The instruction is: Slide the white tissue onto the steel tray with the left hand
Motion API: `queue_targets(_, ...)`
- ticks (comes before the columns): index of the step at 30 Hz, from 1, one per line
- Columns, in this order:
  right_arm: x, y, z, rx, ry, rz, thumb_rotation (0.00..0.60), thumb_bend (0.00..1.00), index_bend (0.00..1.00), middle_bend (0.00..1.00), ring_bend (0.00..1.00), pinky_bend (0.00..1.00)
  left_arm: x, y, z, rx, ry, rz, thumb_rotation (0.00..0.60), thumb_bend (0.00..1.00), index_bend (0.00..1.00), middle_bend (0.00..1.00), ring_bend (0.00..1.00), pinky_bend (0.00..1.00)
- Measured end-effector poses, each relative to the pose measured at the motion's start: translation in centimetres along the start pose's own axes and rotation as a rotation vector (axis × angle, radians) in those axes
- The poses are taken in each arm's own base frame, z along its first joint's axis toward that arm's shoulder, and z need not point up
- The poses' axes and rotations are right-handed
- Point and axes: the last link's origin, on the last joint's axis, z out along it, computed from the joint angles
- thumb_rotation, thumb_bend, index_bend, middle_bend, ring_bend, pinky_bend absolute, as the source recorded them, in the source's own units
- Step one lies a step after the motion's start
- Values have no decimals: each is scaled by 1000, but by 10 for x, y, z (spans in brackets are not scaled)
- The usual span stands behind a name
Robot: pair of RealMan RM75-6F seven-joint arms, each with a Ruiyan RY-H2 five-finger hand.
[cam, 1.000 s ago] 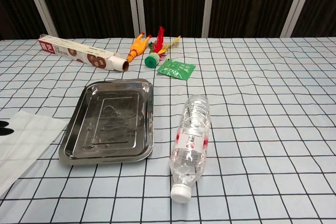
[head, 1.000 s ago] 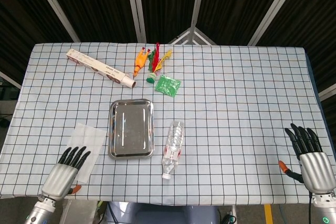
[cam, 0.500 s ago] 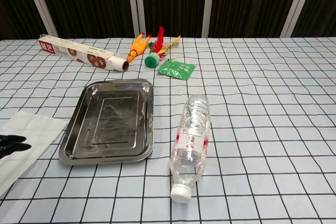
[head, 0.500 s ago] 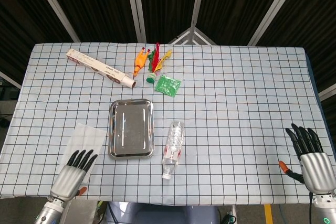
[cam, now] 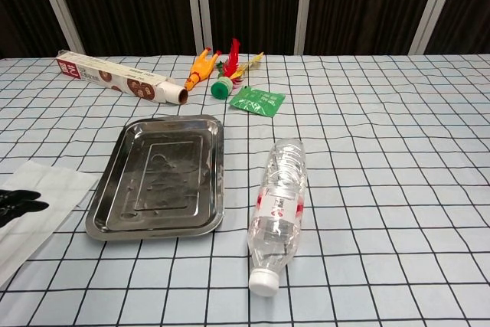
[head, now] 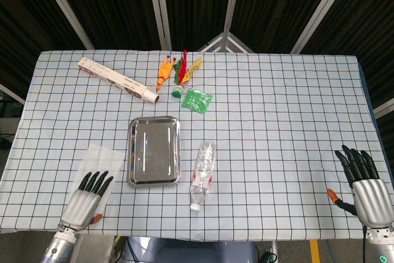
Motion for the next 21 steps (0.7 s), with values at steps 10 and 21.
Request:
queue_targets(10,0,0,0,0,1,0,600,290,0,0,0,0,0,-1,2,6,14,-7,600,325,0,0,0,0)
queue_targets(21,0,0,0,-1,2,3,600,290,0,0,0,0,-1,-12,3,33,16,19,600,423,0,0,0,0)
